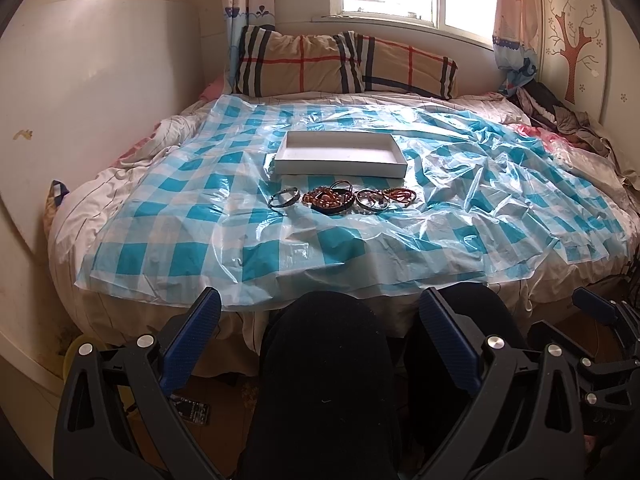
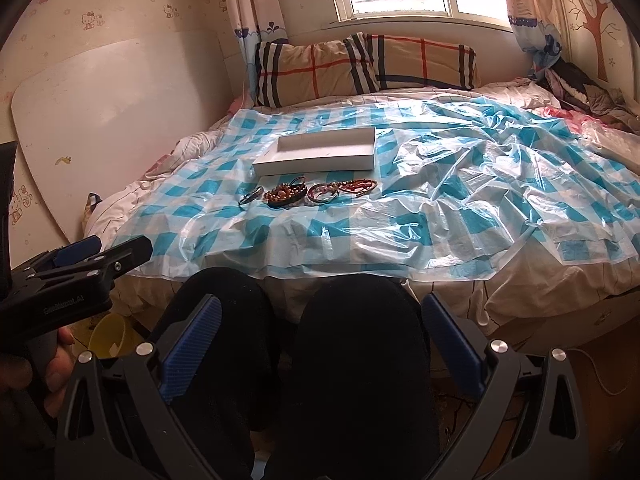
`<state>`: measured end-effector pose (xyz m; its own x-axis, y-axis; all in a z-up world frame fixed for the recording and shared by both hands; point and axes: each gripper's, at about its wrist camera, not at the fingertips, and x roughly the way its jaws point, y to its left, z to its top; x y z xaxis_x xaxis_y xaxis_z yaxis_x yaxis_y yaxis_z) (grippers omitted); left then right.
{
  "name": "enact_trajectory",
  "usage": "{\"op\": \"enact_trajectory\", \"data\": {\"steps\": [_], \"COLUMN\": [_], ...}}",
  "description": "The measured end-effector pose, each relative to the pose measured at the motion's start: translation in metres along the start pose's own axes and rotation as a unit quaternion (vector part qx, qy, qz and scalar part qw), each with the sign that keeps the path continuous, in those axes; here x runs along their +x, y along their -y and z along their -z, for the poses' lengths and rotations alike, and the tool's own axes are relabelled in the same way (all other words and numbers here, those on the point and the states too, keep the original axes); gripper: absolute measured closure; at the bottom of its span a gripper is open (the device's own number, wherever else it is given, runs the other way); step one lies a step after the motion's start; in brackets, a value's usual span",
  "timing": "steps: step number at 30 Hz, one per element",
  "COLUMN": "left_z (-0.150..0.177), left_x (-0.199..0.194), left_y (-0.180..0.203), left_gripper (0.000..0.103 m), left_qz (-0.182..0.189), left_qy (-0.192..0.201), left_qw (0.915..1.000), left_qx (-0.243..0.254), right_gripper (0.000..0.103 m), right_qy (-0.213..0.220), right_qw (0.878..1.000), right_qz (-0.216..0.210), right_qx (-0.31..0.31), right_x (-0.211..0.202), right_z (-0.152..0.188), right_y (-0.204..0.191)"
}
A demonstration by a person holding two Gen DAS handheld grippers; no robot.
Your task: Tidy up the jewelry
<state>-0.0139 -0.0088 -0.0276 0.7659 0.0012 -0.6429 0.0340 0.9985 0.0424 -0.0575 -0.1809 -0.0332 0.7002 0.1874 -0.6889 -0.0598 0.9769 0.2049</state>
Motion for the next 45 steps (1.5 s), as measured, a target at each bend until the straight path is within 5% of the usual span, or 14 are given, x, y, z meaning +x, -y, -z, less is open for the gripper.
{"op": "enact_trajectory", "data": {"steps": [45], "left_z": [-0.0001], "left_x": [0.0029], "left_y": [-0.0090], "left_gripper": [0.007], "left_qz": [0.003], "left_qy": [-0.004], "left_qw": [1.0000], "left_qx": [-0.004], "right_gripper": [0.007], "right_qy": [0.009], "right_qw": [1.000], "right_qz": [0.021], "right_qx": [-0.014], "right_x": [-0.0003], "right_z": [-0.0074], "right_y": [0.0033]}}
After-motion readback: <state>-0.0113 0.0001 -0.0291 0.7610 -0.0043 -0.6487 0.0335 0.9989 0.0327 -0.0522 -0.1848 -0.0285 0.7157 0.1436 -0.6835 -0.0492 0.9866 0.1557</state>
